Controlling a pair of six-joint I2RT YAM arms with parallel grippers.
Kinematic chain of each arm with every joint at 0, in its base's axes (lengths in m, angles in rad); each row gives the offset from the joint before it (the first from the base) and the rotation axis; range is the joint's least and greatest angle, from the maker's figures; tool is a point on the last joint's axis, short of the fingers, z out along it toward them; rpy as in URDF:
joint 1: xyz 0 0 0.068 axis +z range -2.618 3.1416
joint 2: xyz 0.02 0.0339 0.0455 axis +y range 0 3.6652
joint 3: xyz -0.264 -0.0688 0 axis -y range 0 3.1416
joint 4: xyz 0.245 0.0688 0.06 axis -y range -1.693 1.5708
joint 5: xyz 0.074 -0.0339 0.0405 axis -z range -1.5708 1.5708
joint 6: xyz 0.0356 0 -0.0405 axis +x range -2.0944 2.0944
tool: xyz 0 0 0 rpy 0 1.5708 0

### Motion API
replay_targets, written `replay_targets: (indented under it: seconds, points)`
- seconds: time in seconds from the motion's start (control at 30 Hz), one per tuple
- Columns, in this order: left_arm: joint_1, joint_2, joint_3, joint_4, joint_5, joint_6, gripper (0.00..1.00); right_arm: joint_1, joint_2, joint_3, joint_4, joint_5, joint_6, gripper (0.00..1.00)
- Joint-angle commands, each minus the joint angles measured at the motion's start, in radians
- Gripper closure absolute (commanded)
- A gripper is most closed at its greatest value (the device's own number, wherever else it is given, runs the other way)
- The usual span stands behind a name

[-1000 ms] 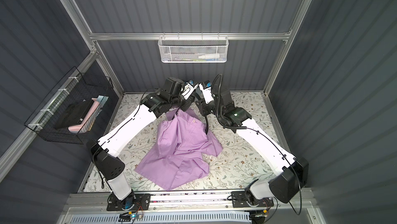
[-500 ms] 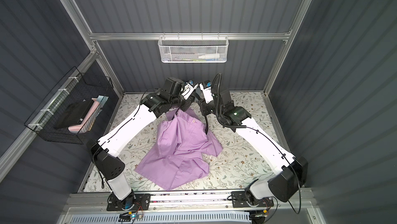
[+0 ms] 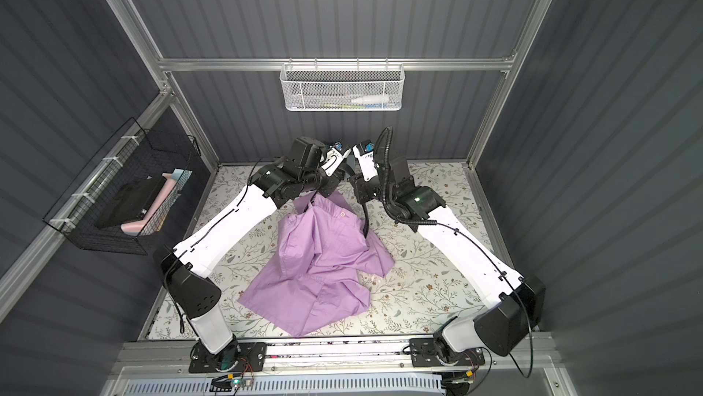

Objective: Remove the belt from the trousers

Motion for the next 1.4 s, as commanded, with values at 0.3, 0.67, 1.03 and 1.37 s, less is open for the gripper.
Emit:
replay_targets:
  seconds: [0.3,0.67,1.03,1.37]
  points:
    - [0.002,0.002,0.043,0.012,0.005,-0.010,1.00,0.000,0.009,0.007,-0.026,0.001,-0.007,0.87]
    - [0.005,-0.013,0.076,0.023,0.032,-0.035,1.00,-0.003,-0.028,-0.151,0.028,0.039,-0.017,0.93]
    - [0.046,-0.091,0.083,0.085,0.160,-0.134,1.00,-0.075,-0.106,-0.390,0.188,-0.007,-0.004,1.00]
    - [0.056,-0.118,0.069,0.109,0.201,-0.156,1.00,-0.108,-0.098,-0.421,0.197,0.003,0.025,0.94]
